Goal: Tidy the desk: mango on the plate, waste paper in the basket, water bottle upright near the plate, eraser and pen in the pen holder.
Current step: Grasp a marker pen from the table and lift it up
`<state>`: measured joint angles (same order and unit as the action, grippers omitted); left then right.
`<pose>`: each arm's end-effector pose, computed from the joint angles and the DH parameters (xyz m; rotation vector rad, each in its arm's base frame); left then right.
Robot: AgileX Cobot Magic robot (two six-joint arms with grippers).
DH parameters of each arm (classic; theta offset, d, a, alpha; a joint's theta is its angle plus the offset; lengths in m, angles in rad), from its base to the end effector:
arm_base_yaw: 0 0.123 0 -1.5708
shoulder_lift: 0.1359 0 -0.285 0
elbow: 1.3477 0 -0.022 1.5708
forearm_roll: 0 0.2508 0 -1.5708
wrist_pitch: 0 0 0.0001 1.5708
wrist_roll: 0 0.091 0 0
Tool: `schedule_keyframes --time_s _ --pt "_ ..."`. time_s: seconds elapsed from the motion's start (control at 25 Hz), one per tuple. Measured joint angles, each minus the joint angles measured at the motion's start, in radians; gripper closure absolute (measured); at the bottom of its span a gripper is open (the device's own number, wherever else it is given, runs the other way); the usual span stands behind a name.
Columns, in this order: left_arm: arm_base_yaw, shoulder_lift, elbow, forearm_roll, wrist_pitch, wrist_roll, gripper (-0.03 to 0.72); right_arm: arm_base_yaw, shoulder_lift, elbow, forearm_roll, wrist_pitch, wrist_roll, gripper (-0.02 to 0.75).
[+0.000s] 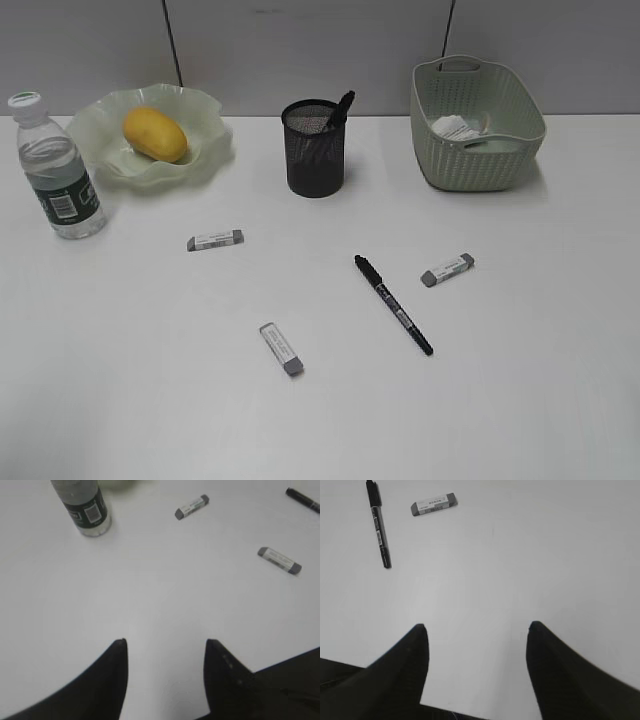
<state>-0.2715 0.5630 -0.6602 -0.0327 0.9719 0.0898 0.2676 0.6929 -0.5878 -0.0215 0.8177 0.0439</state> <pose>0.0846 -0.0261 0.3095 0.4158 2.3245 -0.1292 0.1156 0.0302 0.2830 -0.2793 2.3933 0.1185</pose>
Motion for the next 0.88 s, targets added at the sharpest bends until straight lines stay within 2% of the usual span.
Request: schedule_keyframes --time_s 0.24,0.52,0.68,0.88 --pt "0.000 -0.315 0.059 -0.034 0.006 -0.012 0.307 0.000 0.266 -0.139 0.001 -0.051 -0.020 0.246" --pt "0.000 -0.405 0.070 -0.034 0.075 -0.023 0.307 0.015 0.491 -0.314 0.007 -0.057 -0.044 0.246" --pt "0.000 -0.405 0.123 -0.035 0.091 -0.025 0.307 0.093 0.606 -0.406 -0.011 -0.041 -0.044 0.246" --pt "0.000 -0.405 0.131 -0.036 0.093 -0.027 0.307 0.196 0.774 -0.525 -0.016 -0.001 -0.044 0.246"
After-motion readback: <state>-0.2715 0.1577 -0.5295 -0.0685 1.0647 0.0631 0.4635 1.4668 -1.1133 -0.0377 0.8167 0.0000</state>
